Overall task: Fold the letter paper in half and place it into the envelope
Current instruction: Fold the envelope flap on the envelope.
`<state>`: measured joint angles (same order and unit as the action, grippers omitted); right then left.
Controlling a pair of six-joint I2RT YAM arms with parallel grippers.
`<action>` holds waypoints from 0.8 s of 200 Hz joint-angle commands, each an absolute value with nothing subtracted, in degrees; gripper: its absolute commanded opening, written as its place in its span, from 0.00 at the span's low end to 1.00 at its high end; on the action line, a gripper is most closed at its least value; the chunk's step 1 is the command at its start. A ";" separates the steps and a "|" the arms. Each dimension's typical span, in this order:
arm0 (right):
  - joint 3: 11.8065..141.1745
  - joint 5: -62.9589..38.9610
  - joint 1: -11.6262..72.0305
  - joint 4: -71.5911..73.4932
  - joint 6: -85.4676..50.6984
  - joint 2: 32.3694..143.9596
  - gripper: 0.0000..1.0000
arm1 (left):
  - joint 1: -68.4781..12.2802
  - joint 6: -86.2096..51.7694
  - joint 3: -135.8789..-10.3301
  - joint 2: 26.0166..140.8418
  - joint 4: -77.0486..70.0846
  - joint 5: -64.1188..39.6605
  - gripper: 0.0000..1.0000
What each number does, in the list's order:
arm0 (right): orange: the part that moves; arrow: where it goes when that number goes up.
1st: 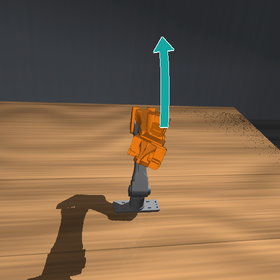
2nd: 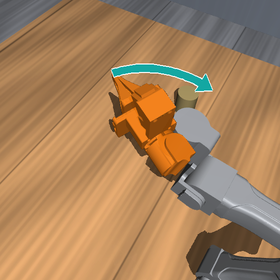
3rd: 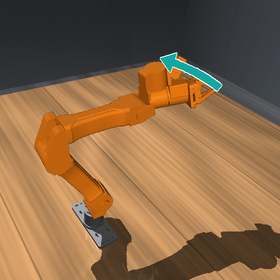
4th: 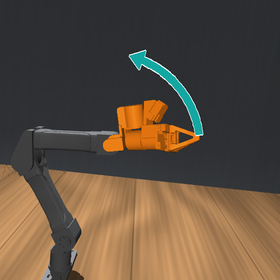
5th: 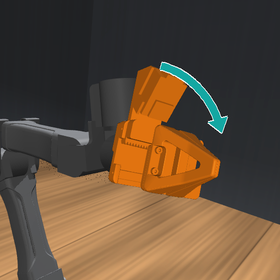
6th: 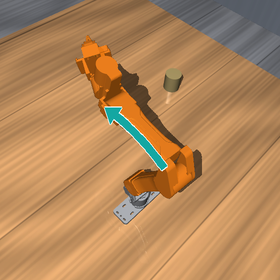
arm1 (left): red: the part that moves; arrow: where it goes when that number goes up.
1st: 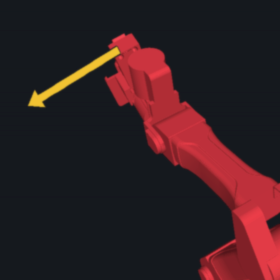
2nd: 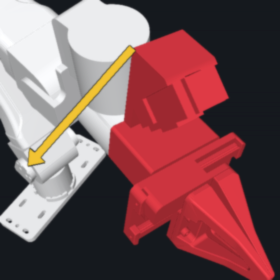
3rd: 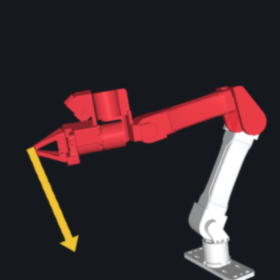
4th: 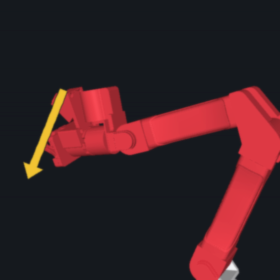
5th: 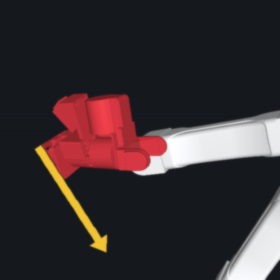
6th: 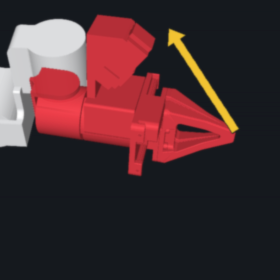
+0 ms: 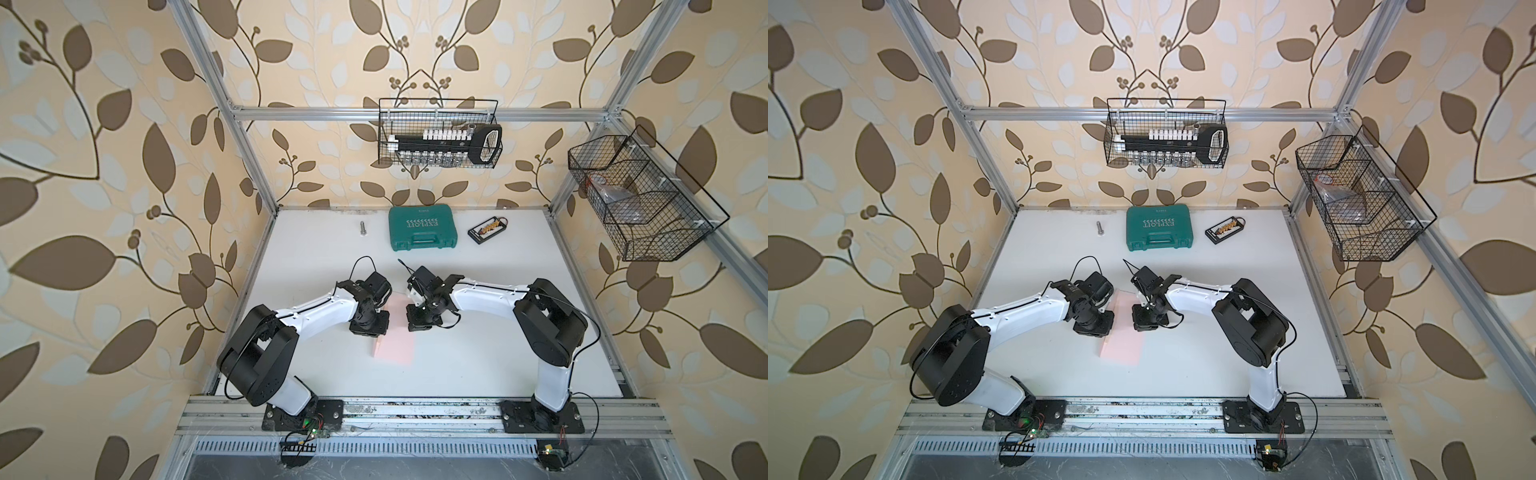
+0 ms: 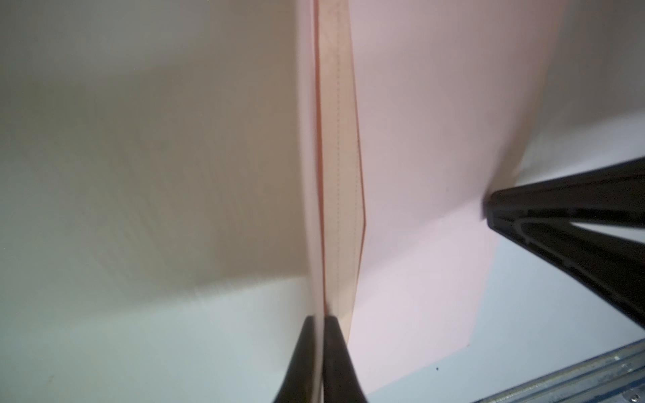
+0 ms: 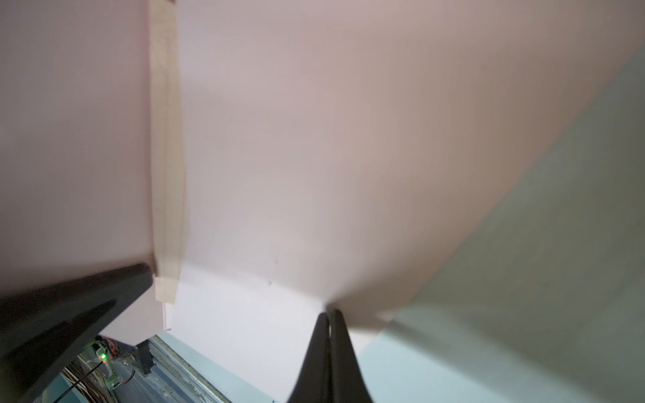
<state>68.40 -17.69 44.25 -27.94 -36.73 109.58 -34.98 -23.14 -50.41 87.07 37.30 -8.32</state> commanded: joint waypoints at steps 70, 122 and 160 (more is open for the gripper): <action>65.75 -16.70 44.53 -26.71 -37.63 109.83 0.00 | -36.75 -25.58 -53.07 88.62 38.74 -5.98 0.12; 65.79 -16.78 44.52 -26.91 -37.18 109.99 0.00 | -37.81 -26.27 -54.57 88.53 39.29 -4.83 0.14; 65.83 -16.86 44.47 -26.76 -37.35 110.03 0.00 | -38.65 -26.74 -55.54 88.76 38.63 -5.04 0.17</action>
<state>67.07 -17.61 44.25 -26.68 -37.30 109.58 -37.95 -25.78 -53.43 88.66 37.95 -5.80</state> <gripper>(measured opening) 0.047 0.156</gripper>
